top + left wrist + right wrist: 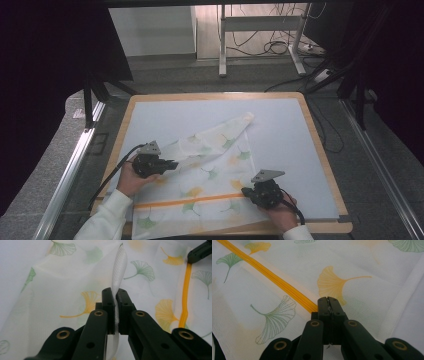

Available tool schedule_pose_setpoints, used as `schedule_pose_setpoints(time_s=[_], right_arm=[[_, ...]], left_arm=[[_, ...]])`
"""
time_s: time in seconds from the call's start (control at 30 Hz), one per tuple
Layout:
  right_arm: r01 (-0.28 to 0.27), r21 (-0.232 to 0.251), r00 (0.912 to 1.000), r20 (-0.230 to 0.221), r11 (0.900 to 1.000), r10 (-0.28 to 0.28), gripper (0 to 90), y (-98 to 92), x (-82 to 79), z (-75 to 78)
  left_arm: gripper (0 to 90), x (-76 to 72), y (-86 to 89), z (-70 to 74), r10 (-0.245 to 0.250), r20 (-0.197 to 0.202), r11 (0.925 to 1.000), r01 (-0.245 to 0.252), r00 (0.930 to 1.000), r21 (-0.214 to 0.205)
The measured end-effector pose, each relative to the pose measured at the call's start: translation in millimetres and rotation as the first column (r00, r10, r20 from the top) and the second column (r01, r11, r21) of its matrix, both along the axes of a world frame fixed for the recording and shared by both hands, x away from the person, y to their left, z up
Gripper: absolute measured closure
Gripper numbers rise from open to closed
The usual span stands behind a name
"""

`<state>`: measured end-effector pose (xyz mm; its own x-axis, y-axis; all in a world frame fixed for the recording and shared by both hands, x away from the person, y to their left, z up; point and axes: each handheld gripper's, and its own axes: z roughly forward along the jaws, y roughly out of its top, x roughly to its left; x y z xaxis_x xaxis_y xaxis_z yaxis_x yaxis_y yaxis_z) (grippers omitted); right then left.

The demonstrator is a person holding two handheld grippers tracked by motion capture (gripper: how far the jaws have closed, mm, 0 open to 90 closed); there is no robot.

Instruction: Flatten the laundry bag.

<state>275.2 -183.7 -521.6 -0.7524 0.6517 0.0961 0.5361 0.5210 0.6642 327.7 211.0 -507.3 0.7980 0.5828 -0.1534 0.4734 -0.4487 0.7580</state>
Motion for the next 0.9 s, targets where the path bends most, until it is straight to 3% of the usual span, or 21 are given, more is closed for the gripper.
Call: schedule_pose_setpoints(time_s=[0.33, 0.9], right_arm=[[0.001, -0.001, 1.0, 0.004, 1.0, -0.001, 88.7, 0.2, 0.4, 0.1], [0.007, 0.001, 1.0, 0.007, 1.0, -0.007, 88.8, -1.1, 2.2, 0.1]], left_arm=[[87.5, 16.9, 13.6, 1.3, 0.046, 0.008, 0.9985, -0.045, 0.9989, -0.029], [87.5, 30.6, 34.9, 0.7, 0.103, 0.008, 0.9931, -0.102, 0.9947, -0.058]])
